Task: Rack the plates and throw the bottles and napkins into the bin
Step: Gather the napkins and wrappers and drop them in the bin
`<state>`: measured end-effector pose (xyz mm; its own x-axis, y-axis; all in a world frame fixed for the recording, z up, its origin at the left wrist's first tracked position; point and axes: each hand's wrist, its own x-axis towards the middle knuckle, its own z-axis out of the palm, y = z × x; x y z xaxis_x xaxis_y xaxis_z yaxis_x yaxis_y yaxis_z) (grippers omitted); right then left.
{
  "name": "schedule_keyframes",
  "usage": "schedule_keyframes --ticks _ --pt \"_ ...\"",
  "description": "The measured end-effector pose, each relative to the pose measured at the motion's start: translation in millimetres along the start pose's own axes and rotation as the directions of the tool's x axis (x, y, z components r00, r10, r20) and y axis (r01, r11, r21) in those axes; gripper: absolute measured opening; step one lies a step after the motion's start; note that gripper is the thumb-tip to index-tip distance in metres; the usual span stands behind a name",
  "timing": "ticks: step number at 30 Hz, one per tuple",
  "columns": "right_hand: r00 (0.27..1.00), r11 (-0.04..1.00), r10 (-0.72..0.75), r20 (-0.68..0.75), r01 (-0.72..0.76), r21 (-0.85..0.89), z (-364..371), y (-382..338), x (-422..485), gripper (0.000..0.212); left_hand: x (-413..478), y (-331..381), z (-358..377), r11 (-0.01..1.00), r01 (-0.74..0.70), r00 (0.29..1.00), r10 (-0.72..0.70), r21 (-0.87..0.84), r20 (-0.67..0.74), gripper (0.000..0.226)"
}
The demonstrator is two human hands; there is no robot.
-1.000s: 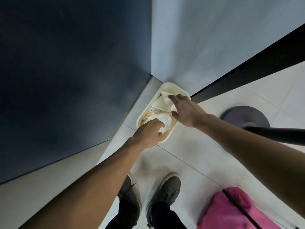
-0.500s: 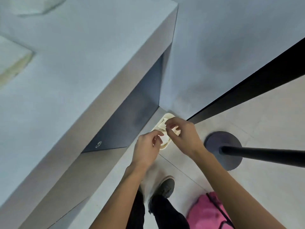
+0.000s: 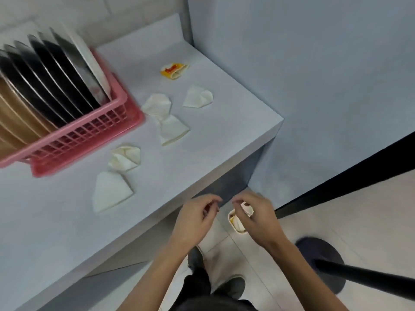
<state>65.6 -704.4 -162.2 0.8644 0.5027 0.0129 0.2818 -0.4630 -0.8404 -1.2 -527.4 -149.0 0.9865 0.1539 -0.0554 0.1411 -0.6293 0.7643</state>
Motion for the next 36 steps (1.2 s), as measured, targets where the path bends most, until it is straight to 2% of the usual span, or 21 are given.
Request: schedule_keyframes --ticks 9,13,17,22,27,30,33,36 --pt "0.968 0.977 -0.213 0.136 0.210 0.033 25 -71 45 0.010 -34 -22 -67 0.987 0.143 0.967 -0.155 -0.077 -0.200 0.022" --pt "0.940 0.971 -0.238 0.243 0.236 0.035 54 -98 67 0.010 -48 -40 -97 0.977 0.186 0.935 -0.208 -0.101 -0.286 0.022" --pt "0.909 0.968 -0.232 0.347 0.252 -0.012 86 -119 96 0.010 -57 -66 -123 0.962 0.242 0.866 -0.273 -0.126 -0.418 0.020" --pt "0.895 0.952 -0.217 0.390 0.282 -0.119 125 -142 138 0.022 -51 -104 -154 0.949 0.315 0.793 -0.281 -0.031 -0.540 0.019" --pt "0.845 0.867 -0.248 0.474 0.411 -0.280 162 -163 182 0.059 -35 -131 -180 0.928 0.366 0.815 -0.281 0.073 -0.507 0.048" --pt "0.804 0.784 -0.174 0.568 0.462 -0.415 183 -170 202 0.081 -27 -143 -188 0.900 0.428 0.831 -0.355 0.085 -0.429 0.073" --pt "0.757 0.704 -0.118 0.642 0.520 -0.483 198 -170 216 0.086 -25 -149 -187 0.868 0.488 0.833 -0.432 0.092 -0.347 0.088" --pt "0.744 0.690 -0.110 0.659 0.535 -0.488 207 -162 223 0.080 -24 -158 -185 0.871 0.483 0.847 -0.439 0.088 -0.301 0.089"
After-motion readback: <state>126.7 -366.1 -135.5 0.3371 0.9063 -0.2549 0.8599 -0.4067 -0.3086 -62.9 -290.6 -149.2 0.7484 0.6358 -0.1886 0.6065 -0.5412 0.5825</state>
